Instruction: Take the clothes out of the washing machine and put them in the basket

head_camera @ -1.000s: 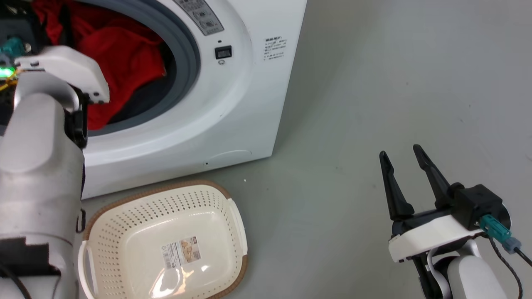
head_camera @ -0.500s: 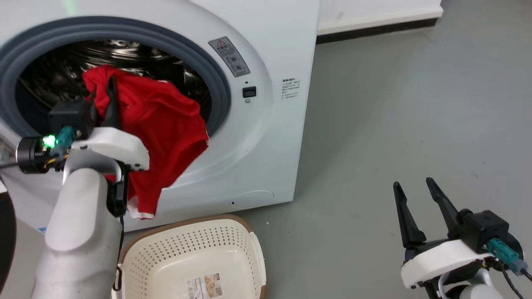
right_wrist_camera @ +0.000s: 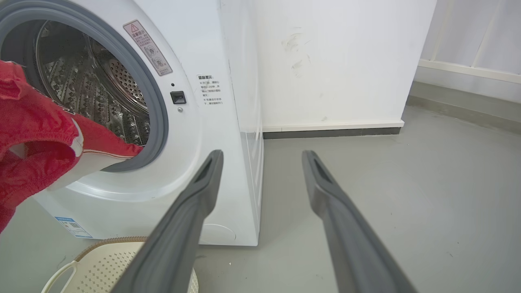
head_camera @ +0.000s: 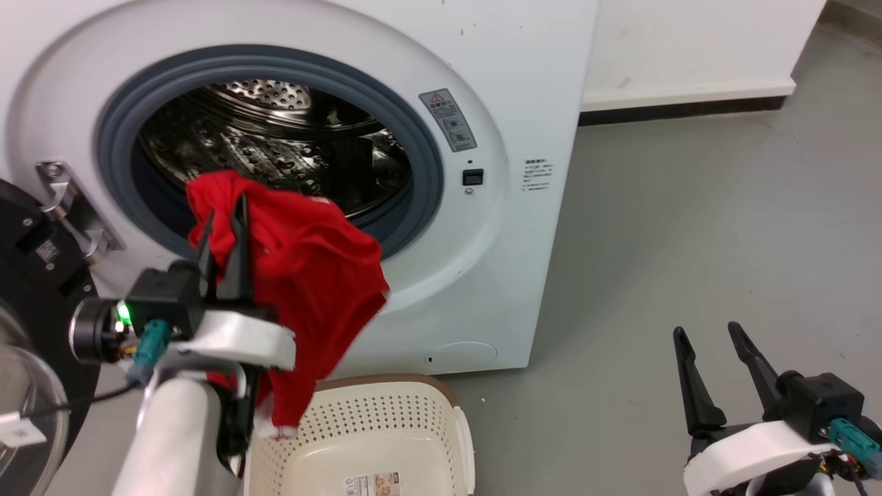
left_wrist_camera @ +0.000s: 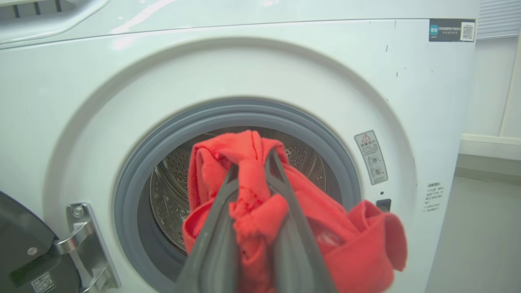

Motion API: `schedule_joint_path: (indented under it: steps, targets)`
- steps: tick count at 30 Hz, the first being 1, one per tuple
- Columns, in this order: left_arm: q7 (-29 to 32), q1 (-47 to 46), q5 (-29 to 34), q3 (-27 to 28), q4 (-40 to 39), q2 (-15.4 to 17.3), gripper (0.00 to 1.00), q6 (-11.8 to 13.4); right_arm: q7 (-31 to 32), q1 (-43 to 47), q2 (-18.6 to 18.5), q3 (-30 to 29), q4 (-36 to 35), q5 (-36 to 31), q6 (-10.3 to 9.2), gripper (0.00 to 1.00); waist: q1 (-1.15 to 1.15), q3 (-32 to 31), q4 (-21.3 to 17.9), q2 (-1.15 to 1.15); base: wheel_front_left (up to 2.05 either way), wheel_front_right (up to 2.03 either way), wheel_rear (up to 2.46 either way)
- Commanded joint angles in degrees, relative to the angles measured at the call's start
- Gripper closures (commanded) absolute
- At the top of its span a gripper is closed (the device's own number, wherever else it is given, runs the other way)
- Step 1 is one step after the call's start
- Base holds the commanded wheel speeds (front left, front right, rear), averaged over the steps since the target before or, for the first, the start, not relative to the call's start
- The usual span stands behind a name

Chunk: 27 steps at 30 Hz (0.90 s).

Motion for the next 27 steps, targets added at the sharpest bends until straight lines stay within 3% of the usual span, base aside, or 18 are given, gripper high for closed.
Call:
schedule_joint_path:
  steps: [1, 6, 13, 18, 27]
  targets:
    - [1.35, 3.56, -0.05, -0.68, -3.89, -0.61, 1.00, 0.56, 0.34, 0.98, 0.12, -0.42, -0.78, -0.48, -0.04, 0.00, 0.01, -0.58, 1.49, 0.00, 0.00, 0.00, 0.00]
    - [4.41, 10.72, -0.94, -1.84, -9.41, -1.52, 1.00, 1.46, 1.14, 1.04, 0.13, -0.20, -1.99, -0.69, -0.04, 0.00, 0.01, 0.42, 2.96, 0.00, 0.00, 0.00, 0.00]
    - [5.13, 16.59, -2.52, -2.46, -7.41, -3.16, 1.00, 2.33, 1.33, -1.04, 0.12, 0.46, -3.28, -0.89, -0.04, 0.00, 0.01, 4.48, 3.59, 0.00, 0.00, 0.00, 0.00]
    - [3.94, 17.26, -5.17, -2.88, 0.15, -5.24, 1.00, 1.74, 1.08, -3.02, 0.13, 0.93, -3.90, -1.09, -0.04, 0.00, 0.01, 9.69, 3.28, 0.00, 0.00, 0.00, 0.00]
    - [-0.49, 7.53, -7.03, -3.84, 18.81, -7.11, 1.00, -0.29, 0.76, -8.18, 0.14, 1.81, -4.91, -1.62, -0.04, 0.00, 0.01, 20.79, 1.97, 0.00, 0.00, 0.00, 0.00]
